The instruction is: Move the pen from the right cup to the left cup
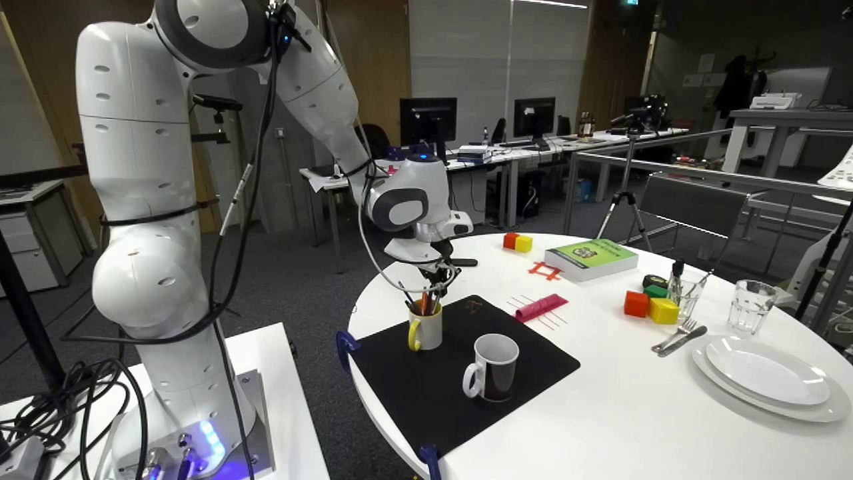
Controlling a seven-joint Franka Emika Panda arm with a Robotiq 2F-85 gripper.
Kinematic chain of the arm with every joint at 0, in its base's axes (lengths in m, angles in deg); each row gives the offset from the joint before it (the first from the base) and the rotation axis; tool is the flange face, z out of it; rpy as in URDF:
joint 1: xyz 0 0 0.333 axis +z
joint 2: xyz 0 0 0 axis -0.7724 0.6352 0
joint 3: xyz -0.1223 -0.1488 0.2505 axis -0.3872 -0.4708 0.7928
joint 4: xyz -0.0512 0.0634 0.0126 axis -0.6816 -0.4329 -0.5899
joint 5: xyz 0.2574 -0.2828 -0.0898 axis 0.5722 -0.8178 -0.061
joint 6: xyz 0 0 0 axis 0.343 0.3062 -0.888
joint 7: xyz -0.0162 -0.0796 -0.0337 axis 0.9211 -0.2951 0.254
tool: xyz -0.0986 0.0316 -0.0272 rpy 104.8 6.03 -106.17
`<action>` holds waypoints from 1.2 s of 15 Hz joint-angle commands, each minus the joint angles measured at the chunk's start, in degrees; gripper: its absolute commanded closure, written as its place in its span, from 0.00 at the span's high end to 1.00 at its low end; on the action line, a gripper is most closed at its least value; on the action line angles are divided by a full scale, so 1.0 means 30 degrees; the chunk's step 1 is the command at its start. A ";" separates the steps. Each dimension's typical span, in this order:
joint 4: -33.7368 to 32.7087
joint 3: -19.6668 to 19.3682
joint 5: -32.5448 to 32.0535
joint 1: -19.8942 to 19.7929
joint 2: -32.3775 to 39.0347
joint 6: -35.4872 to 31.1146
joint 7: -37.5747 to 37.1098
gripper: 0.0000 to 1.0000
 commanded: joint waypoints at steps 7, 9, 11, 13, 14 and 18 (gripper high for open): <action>0.0211 0.0171 0.0220 -0.0647 -0.1027 0.0578 -0.0141 0.95; 0.0410 -0.0304 -0.0855 -0.0508 -0.1631 0.0779 -0.0937 1.00; 0.0472 -0.0467 -0.1110 -0.0573 -0.2260 0.1617 -0.1058 1.00; 0.0591 -0.0705 -0.1354 -0.0531 -0.2950 0.2493 -0.1133 1.00; 0.0607 -0.0831 -0.1587 -0.0490 -0.3290 0.3074 -0.1229 1.00; 0.0895 -0.1131 -0.1728 -0.0395 -0.4965 0.5169 -0.0836 1.00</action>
